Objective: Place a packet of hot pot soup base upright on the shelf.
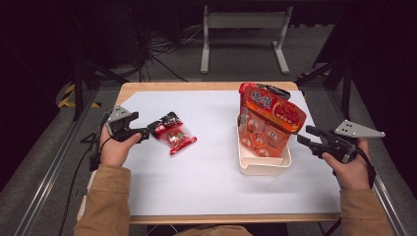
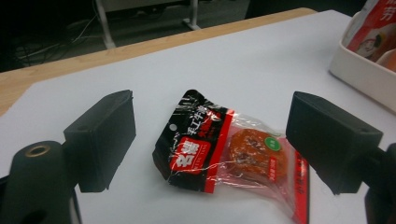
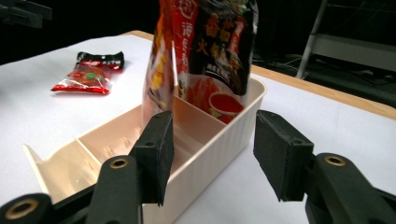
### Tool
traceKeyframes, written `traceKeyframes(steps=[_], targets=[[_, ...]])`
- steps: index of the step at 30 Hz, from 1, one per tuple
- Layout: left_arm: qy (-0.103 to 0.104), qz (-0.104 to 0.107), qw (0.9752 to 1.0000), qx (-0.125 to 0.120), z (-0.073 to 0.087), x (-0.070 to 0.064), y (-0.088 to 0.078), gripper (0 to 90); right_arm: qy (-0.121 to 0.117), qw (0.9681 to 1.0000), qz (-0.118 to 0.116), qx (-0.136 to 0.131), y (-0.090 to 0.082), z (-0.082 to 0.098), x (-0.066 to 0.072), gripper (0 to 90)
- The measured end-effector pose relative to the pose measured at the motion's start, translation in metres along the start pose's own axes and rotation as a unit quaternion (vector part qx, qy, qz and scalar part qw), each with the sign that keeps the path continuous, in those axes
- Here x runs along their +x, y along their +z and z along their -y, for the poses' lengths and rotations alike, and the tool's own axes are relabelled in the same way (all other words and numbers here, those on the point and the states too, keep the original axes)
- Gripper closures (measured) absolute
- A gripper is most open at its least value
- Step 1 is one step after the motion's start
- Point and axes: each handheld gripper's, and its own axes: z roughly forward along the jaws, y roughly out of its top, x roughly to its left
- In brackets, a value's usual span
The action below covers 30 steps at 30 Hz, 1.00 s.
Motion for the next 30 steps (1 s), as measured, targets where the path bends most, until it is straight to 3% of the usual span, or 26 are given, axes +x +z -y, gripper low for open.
traceKeyframes(steps=[10, 22, 30], targets=[[-0.024, -0.012, 0.9994, 0.021, 0.014, 0.012, 0.021, 21.7, -0.006, 0.9991, 0.031, 0.028, 0.0, 0.01, -0.009, 49.4], [-0.039, -0.014, 0.9984, 0.039, 0.026, 0.021, 0.043, 24.3, -0.013, 0.9983, 0.046, 0.035, 0.007, 0.022, -0.013, 43.2], [-0.061, -0.011, 0.9967, 0.053, 0.034, 0.027, 0.058, 22.6, -0.013, 0.998, 0.048, 0.038, 0.008, 0.027, -0.01, 40.7]])
